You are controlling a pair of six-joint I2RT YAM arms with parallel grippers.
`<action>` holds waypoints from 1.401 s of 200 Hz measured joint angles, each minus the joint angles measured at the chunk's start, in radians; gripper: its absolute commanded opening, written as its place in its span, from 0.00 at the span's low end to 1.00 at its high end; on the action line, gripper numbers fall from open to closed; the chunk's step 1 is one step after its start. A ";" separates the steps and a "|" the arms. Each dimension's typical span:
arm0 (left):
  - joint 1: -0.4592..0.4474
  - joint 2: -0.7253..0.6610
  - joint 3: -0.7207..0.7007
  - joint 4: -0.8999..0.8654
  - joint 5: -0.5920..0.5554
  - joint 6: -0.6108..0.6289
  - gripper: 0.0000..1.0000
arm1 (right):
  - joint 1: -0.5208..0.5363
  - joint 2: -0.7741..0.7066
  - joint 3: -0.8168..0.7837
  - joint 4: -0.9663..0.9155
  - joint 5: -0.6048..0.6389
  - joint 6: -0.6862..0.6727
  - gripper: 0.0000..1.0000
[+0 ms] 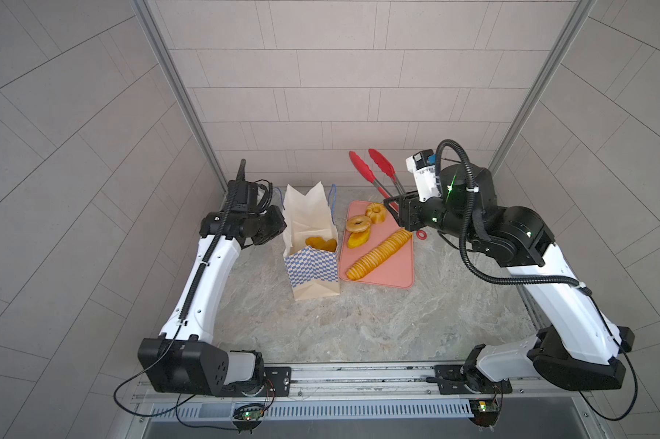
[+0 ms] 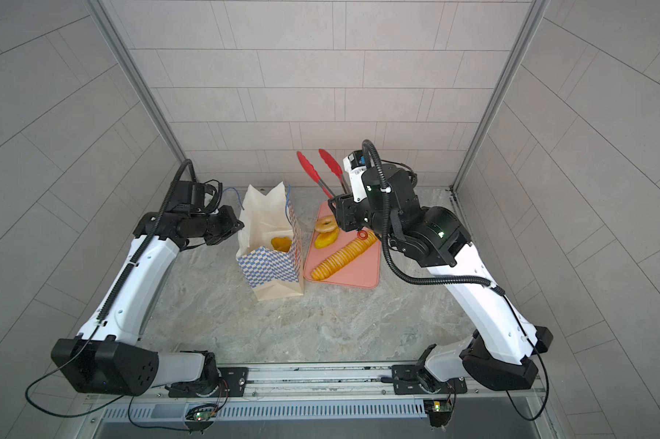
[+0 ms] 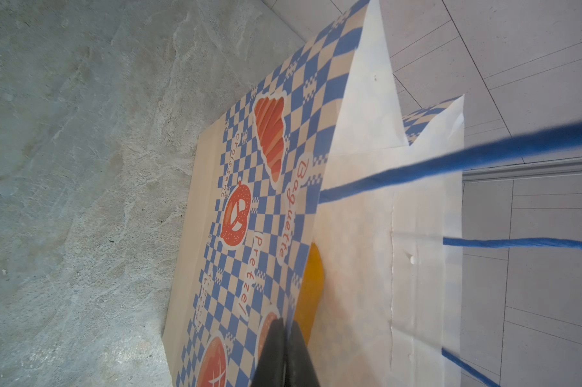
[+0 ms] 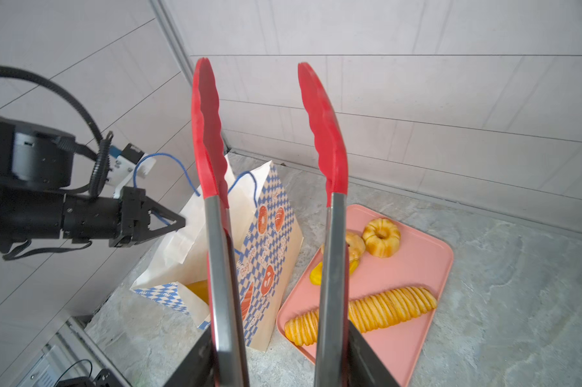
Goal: Pack bread into a paper bag
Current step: Pick up the bread from the tray.
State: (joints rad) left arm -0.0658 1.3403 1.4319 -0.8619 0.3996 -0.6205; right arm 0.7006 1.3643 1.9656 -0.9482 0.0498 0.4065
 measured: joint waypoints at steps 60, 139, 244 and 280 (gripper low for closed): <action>0.000 0.000 -0.002 0.000 0.000 0.000 0.00 | -0.149 -0.037 -0.113 -0.043 0.011 0.074 0.52; 0.000 -0.003 -0.015 0.002 0.000 0.012 0.00 | -0.278 -0.019 -0.280 -0.079 -0.040 0.134 0.50; 0.000 0.004 -0.015 0.000 0.002 0.035 0.00 | -0.372 0.154 -0.323 -0.100 -0.127 0.147 0.51; 0.000 0.011 -0.015 0.000 0.004 0.045 0.00 | -0.380 0.210 -0.307 -0.103 -0.133 0.144 0.51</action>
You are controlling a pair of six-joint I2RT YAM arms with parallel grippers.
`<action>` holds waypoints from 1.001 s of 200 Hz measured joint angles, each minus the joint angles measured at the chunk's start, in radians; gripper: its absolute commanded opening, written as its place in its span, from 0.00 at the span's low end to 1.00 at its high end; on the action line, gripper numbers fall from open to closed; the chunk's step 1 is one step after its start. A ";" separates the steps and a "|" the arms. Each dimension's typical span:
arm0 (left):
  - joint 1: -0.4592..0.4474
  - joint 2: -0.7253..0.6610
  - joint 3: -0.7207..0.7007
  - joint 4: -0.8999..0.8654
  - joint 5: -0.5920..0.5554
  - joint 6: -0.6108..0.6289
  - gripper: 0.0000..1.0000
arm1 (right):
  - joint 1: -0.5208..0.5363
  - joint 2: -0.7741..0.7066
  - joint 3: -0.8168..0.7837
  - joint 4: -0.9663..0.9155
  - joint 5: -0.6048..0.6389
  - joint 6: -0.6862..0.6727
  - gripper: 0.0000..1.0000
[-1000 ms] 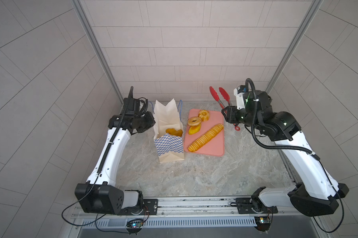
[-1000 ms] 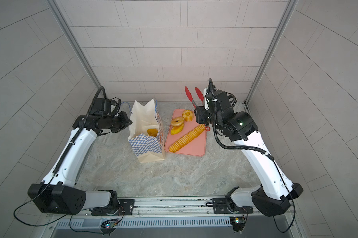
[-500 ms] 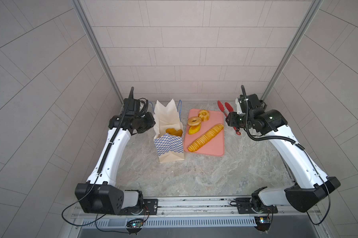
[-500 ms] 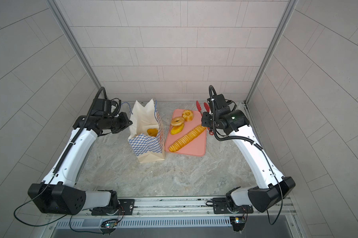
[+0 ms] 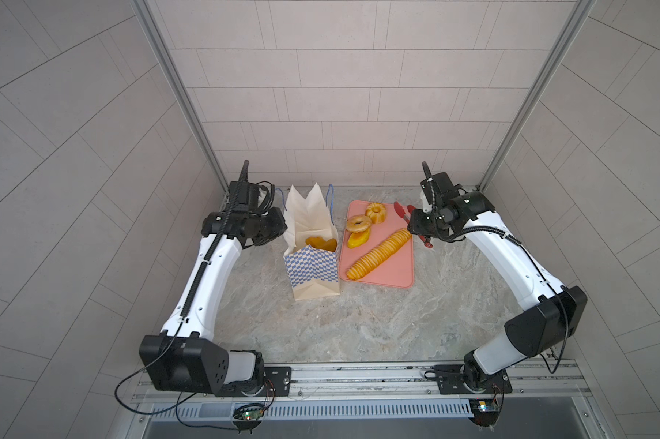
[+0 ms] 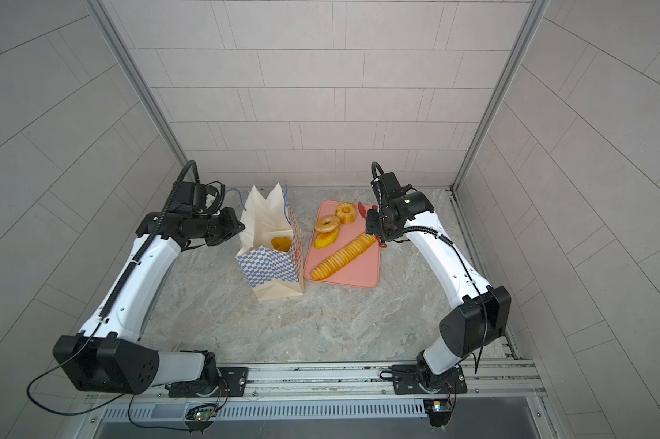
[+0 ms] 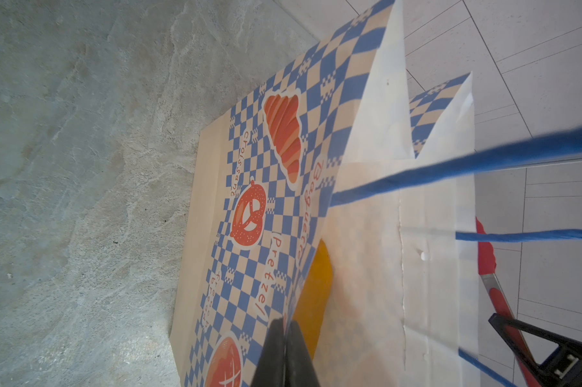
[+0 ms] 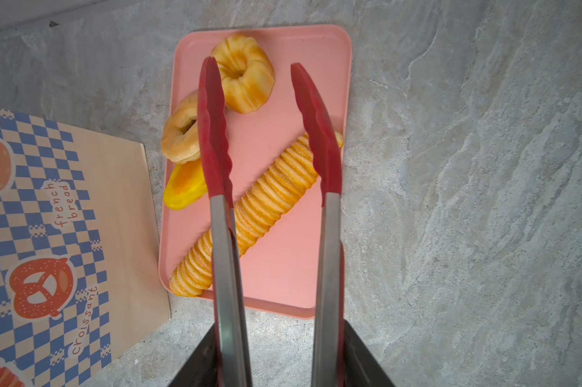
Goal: Pack bread into a paper bag
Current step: Pick up the bread from the tray.
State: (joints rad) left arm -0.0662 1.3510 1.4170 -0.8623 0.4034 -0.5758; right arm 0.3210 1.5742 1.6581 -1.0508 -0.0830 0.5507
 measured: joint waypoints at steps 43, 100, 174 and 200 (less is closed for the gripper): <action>0.000 0.008 0.000 0.000 0.001 0.013 0.00 | -0.023 0.052 0.016 0.011 -0.003 0.000 0.51; 0.000 0.033 0.000 -0.002 0.011 0.027 0.00 | -0.050 0.162 0.066 0.048 -0.027 0.001 0.50; 0.000 0.056 0.015 -0.008 0.023 0.035 0.00 | -0.051 0.344 0.214 0.051 -0.085 0.019 0.50; 0.000 0.059 0.016 -0.010 0.024 0.035 0.00 | -0.051 0.399 0.276 0.040 -0.092 0.020 0.50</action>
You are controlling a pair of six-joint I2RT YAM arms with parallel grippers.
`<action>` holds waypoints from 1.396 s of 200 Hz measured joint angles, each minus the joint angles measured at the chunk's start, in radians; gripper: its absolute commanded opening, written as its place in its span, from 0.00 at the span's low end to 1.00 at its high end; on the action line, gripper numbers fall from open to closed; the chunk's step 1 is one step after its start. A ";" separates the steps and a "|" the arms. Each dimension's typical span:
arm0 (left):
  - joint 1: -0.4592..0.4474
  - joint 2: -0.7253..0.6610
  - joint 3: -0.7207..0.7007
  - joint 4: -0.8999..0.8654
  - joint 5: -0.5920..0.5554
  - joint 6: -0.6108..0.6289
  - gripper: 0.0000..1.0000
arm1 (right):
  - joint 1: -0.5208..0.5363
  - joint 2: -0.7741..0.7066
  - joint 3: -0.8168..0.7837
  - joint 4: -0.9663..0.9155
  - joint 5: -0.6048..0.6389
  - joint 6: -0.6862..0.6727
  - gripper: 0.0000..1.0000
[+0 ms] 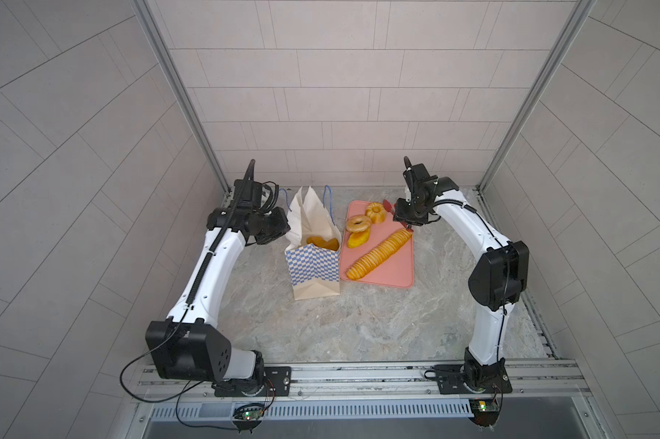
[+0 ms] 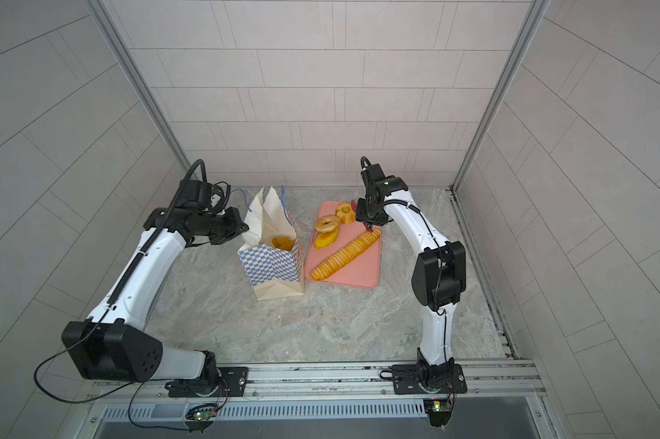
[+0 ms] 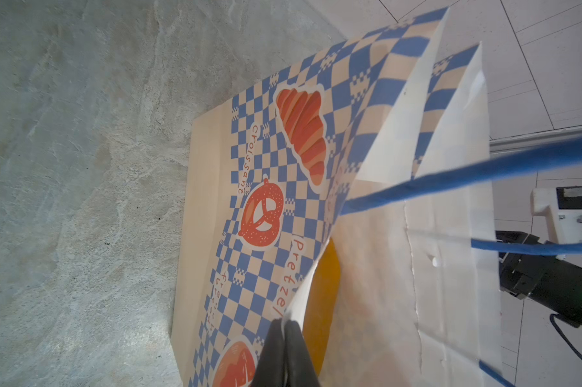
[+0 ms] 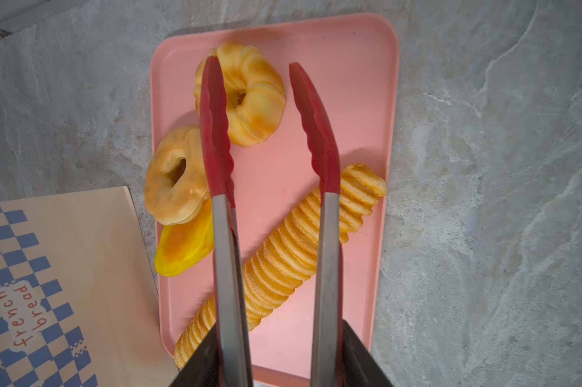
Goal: Pack bread into a paper bag
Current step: Pick up the bread from the tray.
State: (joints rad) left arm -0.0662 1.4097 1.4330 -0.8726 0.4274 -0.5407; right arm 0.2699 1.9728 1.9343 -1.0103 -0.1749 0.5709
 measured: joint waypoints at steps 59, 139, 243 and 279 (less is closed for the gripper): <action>0.000 0.000 0.000 -0.001 0.002 0.000 0.00 | 0.000 0.179 0.211 -0.086 -0.026 -0.011 0.50; 0.000 0.000 0.000 -0.005 0.000 0.000 0.00 | 0.000 0.240 0.285 -0.143 -0.024 -0.014 0.50; 0.000 0.000 0.001 -0.015 -0.005 0.000 0.00 | 0.000 0.274 0.291 -0.140 -0.024 -0.018 0.40; 0.000 0.000 0.002 -0.015 -0.006 0.000 0.00 | 0.000 0.276 0.291 -0.140 -0.024 -0.015 0.35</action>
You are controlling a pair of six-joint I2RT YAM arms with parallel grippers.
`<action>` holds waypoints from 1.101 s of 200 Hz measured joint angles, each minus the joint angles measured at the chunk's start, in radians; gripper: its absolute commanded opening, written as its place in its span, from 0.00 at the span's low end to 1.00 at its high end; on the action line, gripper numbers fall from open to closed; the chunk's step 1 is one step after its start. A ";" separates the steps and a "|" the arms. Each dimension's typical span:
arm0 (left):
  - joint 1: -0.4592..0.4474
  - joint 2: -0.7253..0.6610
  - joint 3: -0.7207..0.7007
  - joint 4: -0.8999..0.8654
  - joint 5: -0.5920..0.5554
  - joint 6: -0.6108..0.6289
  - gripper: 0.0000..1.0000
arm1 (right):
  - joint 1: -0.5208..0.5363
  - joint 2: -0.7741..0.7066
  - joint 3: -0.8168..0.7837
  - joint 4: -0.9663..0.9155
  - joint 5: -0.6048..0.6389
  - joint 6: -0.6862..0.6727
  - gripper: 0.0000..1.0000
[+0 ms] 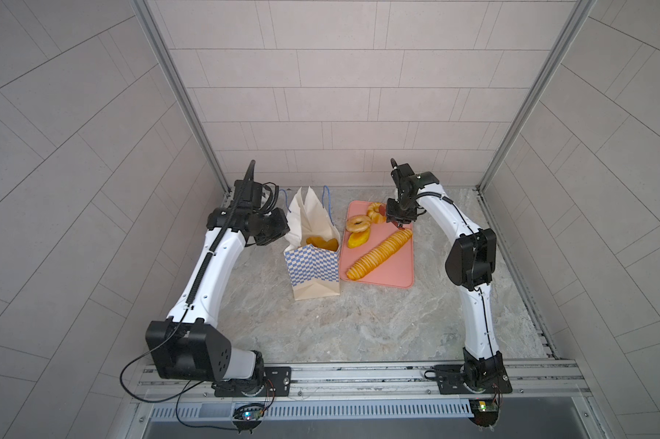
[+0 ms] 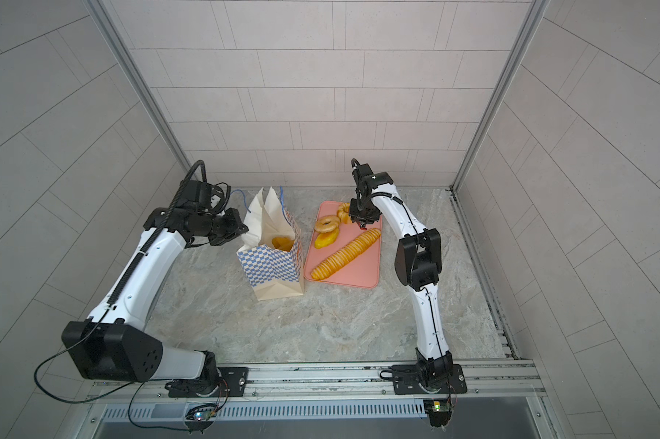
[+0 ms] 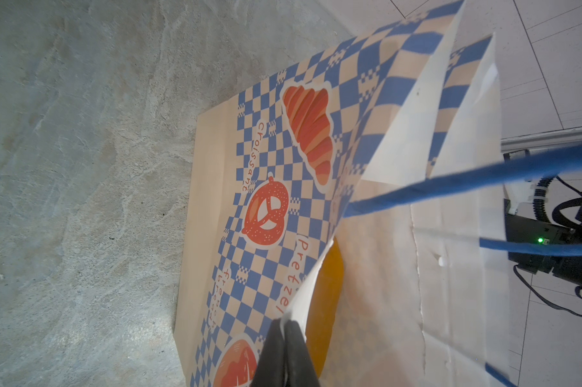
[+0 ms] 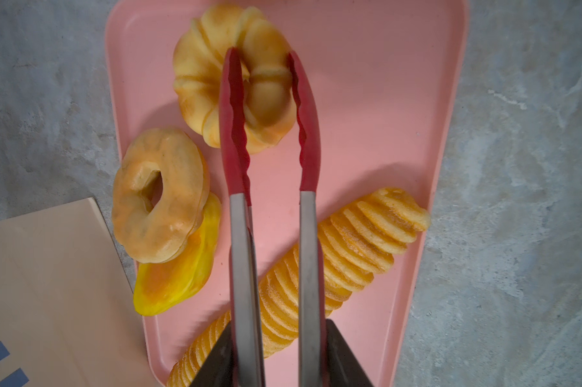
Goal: Pack bread into a paper bag
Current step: Pick up the bread from the tray.
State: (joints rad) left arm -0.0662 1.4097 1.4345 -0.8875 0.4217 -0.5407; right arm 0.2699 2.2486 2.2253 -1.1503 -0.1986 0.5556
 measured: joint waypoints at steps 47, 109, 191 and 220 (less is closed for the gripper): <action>0.000 -0.002 0.001 0.000 -0.001 0.000 0.00 | 0.000 -0.003 -0.007 0.004 0.001 0.000 0.30; 0.000 -0.002 0.017 -0.002 -0.003 -0.001 0.00 | -0.005 -0.162 -0.178 0.026 0.006 0.006 0.28; 0.000 -0.001 0.042 -0.006 -0.010 -0.006 0.00 | -0.009 -0.478 -0.337 0.042 -0.011 0.009 0.28; 0.000 -0.001 0.067 -0.008 -0.019 -0.008 0.00 | -0.009 -0.566 -0.364 0.041 -0.029 -0.001 0.28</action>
State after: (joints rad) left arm -0.0662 1.4086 1.5013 -0.8951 0.4023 -0.5491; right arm 0.2607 1.6825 1.8610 -1.1095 -0.2276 0.5545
